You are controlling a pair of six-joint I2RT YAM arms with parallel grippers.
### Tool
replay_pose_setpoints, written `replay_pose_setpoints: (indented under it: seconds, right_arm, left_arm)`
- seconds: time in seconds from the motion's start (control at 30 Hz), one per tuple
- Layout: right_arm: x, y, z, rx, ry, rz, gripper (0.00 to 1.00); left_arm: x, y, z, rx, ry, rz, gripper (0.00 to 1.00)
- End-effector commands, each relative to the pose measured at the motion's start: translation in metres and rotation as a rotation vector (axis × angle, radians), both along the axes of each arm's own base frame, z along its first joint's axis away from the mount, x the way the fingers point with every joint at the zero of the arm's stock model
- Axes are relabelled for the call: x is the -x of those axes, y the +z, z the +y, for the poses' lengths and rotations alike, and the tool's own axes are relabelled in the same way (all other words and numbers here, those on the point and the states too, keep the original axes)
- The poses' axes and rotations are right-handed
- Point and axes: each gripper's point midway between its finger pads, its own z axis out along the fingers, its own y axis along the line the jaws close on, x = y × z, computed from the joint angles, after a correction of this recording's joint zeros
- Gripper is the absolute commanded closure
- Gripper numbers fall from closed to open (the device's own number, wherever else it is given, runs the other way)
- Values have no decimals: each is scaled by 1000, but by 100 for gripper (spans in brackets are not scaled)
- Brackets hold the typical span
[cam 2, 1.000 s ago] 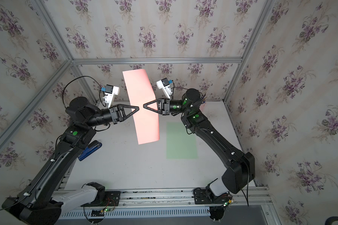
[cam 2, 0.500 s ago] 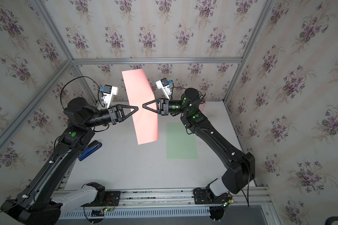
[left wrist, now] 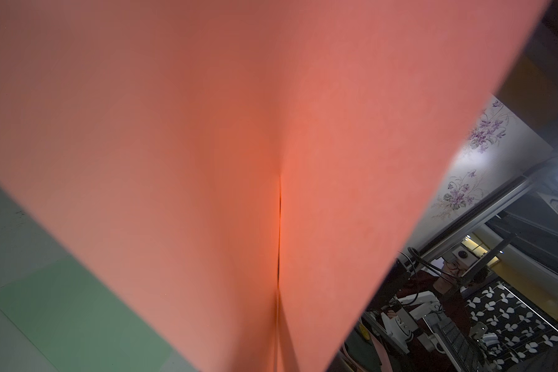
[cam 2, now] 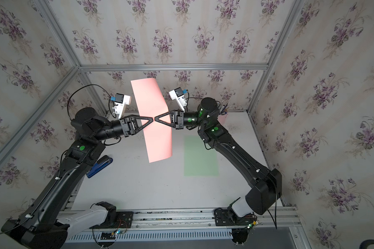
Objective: Fold the rectangular paper in half along the long edge
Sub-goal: Fold the paper.
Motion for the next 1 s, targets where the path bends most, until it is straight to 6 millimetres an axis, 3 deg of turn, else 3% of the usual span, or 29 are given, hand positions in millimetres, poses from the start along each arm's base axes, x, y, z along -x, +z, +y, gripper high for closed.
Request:
replay_pose_setpoints:
  seconds: [0.0,0.13,0.2,0.4,0.47,0.67,0.77,0.87,0.97]
  right_arm:
    - [-1,0,1,-8,-4,-15,100]
    - [0,3,1,-13,-3,-22,100]
    - [1,5,0,-17,-4,-28,98]
    - [-5,7,-4,-9,-28,-36,79]
    - [-7,9,-7,-9,-37,-38,78]
    - [-7,10,-9,-9,-35,-40,97]
    - [-7,10,-9,-10,-34,-40,100]
    - [-5,8,-5,-10,-22,-38,100]
    - [-4,7,-3,-12,-15,-35,100]
  left_arm:
    - [3,8,0,12,-6,-41,87]
    - [4,7,0,11,-14,-42,99]
    - [5,6,0,10,-16,-42,100]
    - [6,6,0,8,-18,-44,100]
    - [7,7,0,8,-18,-46,100]
    - [7,7,0,5,-19,-43,100]
    - [4,6,-1,4,-17,-35,77]
    - [3,5,-2,3,-22,-27,66]
    - [3,6,-2,4,-24,-29,65]
